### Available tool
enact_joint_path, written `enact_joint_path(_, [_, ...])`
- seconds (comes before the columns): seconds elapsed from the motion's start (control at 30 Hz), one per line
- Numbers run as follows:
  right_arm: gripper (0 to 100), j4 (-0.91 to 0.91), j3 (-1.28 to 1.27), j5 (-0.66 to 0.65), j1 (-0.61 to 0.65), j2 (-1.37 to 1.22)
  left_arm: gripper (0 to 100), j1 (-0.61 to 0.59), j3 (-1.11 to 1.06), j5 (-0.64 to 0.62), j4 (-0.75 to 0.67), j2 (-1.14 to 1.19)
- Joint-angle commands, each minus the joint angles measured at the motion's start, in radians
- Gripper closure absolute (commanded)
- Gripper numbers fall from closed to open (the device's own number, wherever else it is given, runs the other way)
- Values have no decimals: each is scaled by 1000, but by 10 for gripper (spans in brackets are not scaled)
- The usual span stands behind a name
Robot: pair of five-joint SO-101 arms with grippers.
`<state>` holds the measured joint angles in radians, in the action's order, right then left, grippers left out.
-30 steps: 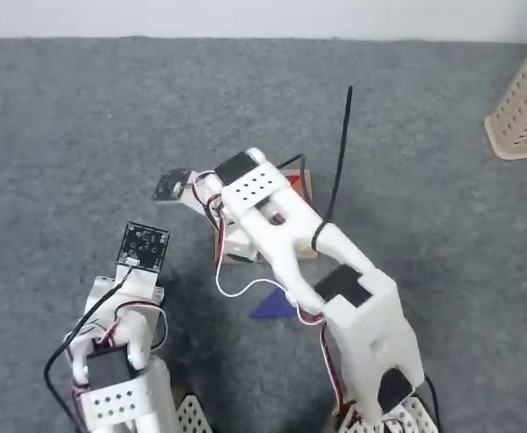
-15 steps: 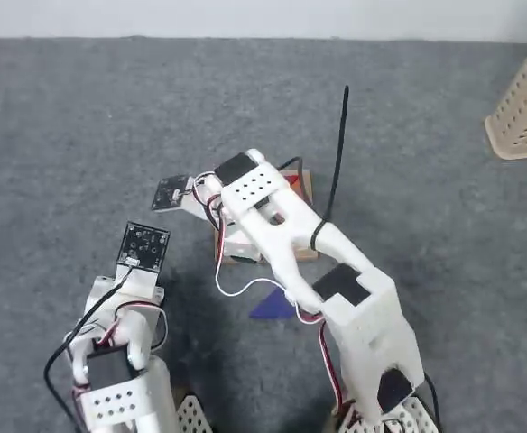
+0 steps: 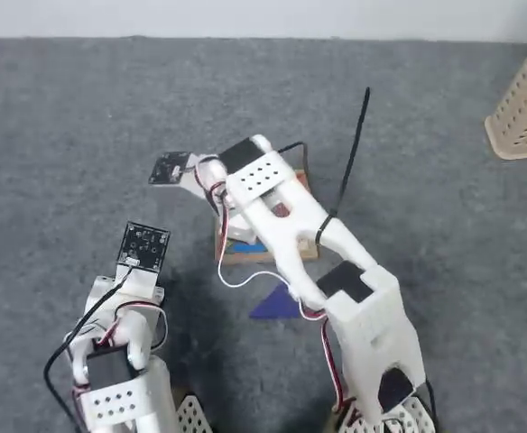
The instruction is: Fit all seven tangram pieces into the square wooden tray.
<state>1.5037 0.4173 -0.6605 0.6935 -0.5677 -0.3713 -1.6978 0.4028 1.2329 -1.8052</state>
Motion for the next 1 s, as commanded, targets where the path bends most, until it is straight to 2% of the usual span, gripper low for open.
enact_joint_path(0.0, [836, -4, 60, 21, -24, 25, 879, -3, 13, -8, 3, -23])
enact_joint_path(0.13, [859, 25, 60, 98, -36, 81, 879, -3, 13, -8, 3, -23])
enact_joint_path(0.27, [995, 114, 57, 249, -59, 209, 879, -3, 13, -8, 3, -23])
enact_joint_path(0.43, [995, 203, -71, 308, -76, 386, 879, -3, 13, -8, 3, -23])
enact_joint_path(0.53, [991, 113, -305, 308, -59, 513, 879, -3, 13, -8, 3, -23])
enact_joint_path(0.73, [991, -199, -845, 299, 38, 763, 879, -3, 13, -8, 3, -23])
enact_joint_path(0.8, [990, -251, -931, 287, 74, 811, 879, -3, 13, -8, 3, -23])
enact_joint_path(0.97, [988, -236, -962, 252, 139, 792, 879, -3, 13, -8, 3, -23])
